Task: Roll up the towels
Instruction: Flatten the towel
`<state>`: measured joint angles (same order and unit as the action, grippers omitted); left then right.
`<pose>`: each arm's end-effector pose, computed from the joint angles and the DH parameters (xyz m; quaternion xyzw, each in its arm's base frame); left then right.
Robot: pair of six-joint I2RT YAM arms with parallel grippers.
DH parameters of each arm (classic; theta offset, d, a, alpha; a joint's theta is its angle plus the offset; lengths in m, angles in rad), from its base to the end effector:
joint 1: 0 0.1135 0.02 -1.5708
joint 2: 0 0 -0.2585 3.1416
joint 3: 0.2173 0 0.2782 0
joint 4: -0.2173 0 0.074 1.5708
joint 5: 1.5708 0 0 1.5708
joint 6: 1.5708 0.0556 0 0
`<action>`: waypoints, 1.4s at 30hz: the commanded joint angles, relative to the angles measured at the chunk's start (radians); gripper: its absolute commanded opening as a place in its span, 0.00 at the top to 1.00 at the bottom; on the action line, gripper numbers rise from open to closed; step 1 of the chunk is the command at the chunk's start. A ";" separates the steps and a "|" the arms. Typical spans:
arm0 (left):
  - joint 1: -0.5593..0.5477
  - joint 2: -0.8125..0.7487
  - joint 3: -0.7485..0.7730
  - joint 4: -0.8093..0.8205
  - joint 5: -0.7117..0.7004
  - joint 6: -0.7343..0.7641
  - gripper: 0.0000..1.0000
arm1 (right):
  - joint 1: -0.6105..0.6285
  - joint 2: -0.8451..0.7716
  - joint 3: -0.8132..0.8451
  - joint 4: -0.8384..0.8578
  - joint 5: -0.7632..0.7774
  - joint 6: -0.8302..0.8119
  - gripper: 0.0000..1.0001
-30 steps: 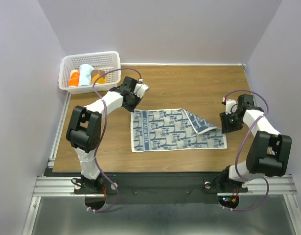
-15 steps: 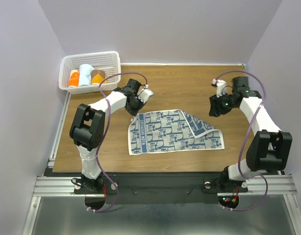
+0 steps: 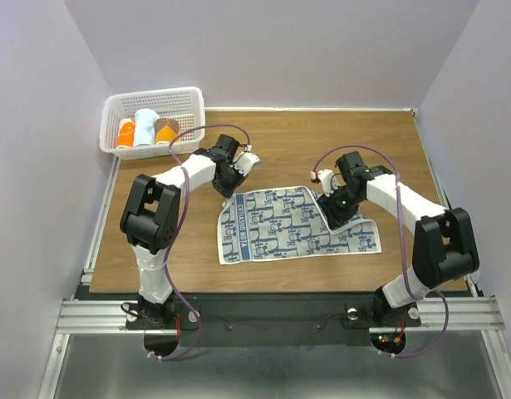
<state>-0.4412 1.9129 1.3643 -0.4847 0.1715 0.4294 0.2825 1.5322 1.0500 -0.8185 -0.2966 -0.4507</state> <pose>0.3899 -0.1946 0.1559 0.4257 0.8614 -0.0841 0.2641 0.2955 0.1027 0.1764 -0.3698 0.9078 0.1347 0.1450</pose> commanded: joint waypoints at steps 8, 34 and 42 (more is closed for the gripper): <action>0.002 0.002 0.032 -0.014 -0.001 0.008 1.00 | 0.078 0.095 -0.034 0.077 0.096 0.081 0.60; 0.071 -0.034 0.067 -0.023 0.003 0.064 1.00 | -0.028 -0.011 0.094 0.116 0.283 -0.006 0.99; 0.125 0.006 0.151 -0.008 0.011 0.101 1.00 | -0.195 0.140 0.238 0.159 0.255 -0.114 1.00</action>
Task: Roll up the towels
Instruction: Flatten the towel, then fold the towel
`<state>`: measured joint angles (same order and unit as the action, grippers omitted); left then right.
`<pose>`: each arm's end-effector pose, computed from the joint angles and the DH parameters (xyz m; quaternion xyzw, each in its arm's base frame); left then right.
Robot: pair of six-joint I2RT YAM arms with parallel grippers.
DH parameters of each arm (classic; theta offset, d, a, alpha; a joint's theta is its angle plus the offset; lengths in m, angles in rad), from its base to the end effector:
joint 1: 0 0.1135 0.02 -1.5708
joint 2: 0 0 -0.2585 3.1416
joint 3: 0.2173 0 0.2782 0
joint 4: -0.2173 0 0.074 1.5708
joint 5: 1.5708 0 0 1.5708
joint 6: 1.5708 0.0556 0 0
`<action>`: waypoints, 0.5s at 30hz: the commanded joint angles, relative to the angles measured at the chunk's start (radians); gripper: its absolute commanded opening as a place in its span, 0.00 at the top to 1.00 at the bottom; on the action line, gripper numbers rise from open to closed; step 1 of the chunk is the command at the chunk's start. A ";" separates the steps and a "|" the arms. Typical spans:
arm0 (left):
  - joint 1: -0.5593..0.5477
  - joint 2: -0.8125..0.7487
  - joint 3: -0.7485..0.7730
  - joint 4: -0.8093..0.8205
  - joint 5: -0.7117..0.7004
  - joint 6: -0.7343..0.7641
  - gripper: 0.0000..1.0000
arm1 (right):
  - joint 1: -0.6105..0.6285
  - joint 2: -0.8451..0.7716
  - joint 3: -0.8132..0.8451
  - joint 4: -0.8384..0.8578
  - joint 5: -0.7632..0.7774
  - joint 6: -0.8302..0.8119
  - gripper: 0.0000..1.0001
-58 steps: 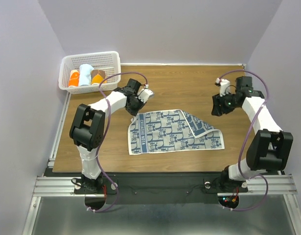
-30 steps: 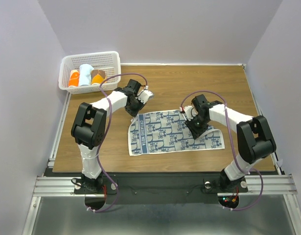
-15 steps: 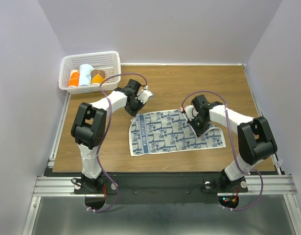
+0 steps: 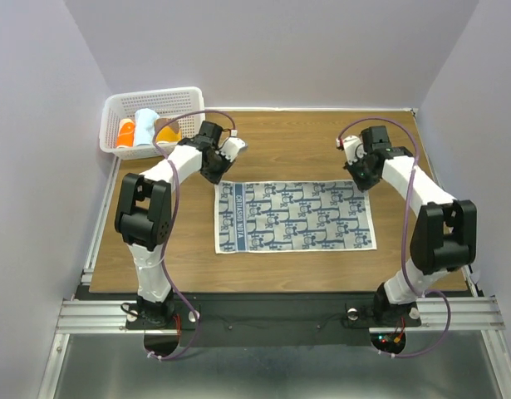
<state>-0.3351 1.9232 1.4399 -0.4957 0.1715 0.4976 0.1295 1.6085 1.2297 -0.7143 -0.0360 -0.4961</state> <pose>0.4214 -0.1568 0.1761 0.4083 0.8615 -0.0581 0.2962 0.3606 0.0490 0.2120 -0.3030 0.9230 -0.0259 0.2358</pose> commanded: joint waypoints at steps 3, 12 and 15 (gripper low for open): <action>0.031 0.025 0.099 0.040 0.003 0.050 1.00 | -0.083 0.126 0.100 0.081 -0.005 -0.091 0.99; 0.061 0.109 0.137 0.137 0.031 0.094 1.00 | -0.168 0.300 0.191 0.128 -0.067 -0.101 0.99; 0.062 0.117 0.133 0.169 0.052 0.101 1.00 | -0.168 0.343 0.218 0.139 -0.085 -0.081 0.99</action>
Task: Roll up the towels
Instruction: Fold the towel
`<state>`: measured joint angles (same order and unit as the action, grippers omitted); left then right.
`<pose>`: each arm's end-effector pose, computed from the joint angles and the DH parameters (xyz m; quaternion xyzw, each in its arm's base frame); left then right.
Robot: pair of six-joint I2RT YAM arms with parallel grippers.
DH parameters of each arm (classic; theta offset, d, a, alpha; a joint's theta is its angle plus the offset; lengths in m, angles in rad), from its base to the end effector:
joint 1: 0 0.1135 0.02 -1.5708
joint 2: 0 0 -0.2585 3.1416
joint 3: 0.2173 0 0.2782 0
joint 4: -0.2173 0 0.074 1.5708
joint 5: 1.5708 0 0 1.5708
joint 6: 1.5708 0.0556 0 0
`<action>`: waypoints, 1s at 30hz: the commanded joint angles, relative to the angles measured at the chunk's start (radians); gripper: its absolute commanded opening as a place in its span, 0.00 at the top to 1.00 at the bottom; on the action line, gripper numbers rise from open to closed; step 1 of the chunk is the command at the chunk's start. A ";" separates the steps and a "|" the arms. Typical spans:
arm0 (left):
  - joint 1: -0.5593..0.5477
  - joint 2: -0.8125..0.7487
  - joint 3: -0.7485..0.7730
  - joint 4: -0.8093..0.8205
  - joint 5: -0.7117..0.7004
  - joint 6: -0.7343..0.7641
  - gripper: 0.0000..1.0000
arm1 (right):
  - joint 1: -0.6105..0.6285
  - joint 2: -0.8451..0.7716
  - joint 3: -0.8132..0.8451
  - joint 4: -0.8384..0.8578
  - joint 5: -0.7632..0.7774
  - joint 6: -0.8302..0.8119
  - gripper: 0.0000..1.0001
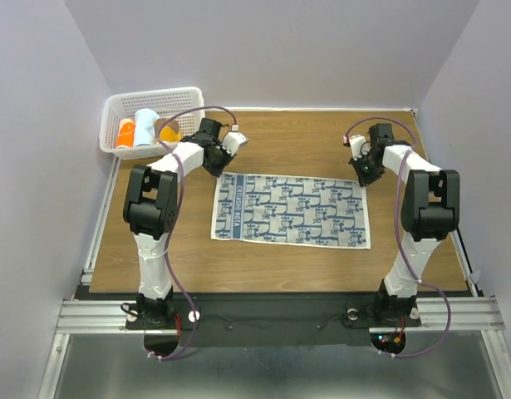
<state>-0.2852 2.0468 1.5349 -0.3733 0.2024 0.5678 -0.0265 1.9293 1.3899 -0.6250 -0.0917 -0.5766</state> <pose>0.4632 -0.1475 0.1630 0.4185 0.8390 -0.0471 0.3445 0.4257 -0.0062 0.1487 -0.2746 0.9391 -0.0170 0.2058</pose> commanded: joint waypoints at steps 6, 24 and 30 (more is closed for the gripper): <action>0.014 -0.034 0.008 0.106 0.042 0.047 1.00 | -0.016 0.071 0.167 0.064 -0.026 0.009 0.99; 0.070 -0.376 -0.283 0.051 0.202 0.260 1.00 | -0.016 -0.303 -0.118 -0.002 -0.048 -0.163 0.99; 0.070 -0.470 -0.404 -0.036 0.261 0.429 1.00 | -0.016 -0.375 -0.225 -0.084 -0.103 -0.236 0.99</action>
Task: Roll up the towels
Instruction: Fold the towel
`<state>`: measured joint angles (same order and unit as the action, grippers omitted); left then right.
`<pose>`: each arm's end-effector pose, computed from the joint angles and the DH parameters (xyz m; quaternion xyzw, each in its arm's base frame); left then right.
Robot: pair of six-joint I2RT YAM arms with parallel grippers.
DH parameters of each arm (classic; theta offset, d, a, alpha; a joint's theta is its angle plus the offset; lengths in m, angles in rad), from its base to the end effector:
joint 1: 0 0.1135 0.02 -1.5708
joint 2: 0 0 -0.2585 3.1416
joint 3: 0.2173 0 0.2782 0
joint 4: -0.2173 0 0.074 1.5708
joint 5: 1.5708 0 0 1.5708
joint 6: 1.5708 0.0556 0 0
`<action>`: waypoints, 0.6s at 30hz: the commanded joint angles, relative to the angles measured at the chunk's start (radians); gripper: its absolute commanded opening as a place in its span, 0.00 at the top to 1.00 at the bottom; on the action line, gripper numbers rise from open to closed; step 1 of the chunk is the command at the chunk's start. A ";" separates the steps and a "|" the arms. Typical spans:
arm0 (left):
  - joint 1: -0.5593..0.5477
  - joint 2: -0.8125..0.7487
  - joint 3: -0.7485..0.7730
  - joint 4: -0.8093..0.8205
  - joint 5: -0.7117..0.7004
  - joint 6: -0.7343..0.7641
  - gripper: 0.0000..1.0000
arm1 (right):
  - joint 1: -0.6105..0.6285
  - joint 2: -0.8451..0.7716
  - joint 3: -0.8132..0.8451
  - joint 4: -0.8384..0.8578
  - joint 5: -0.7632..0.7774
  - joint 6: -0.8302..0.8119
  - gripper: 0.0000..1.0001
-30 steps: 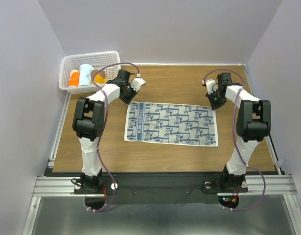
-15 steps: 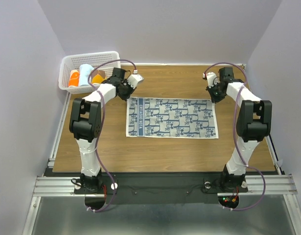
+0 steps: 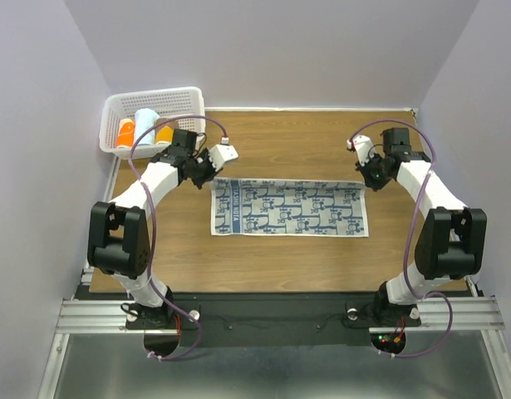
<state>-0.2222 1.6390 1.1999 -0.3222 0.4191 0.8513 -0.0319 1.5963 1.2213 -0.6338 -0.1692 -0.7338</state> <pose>0.3845 -0.1101 0.2241 0.5301 0.7308 -0.0627 0.4254 0.3701 -0.0024 0.2192 -0.3511 0.8909 -0.0279 0.2866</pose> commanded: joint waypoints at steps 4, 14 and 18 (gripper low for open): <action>0.007 -0.155 -0.163 -0.161 0.084 0.273 1.00 | -0.011 -0.099 -0.153 -0.096 -0.026 -0.124 0.99; 0.001 -0.174 -0.330 -0.160 0.092 0.313 1.00 | -0.011 -0.079 -0.258 -0.145 -0.084 -0.138 0.99; -0.005 -0.130 -0.338 -0.156 0.090 0.289 1.00 | -0.011 -0.039 -0.246 -0.147 -0.102 -0.125 0.99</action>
<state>-0.2234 1.4864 0.8772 -0.4740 0.5156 1.1465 -0.0319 1.5234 0.9554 -0.7673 -0.2554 -0.8501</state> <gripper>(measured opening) 0.020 0.013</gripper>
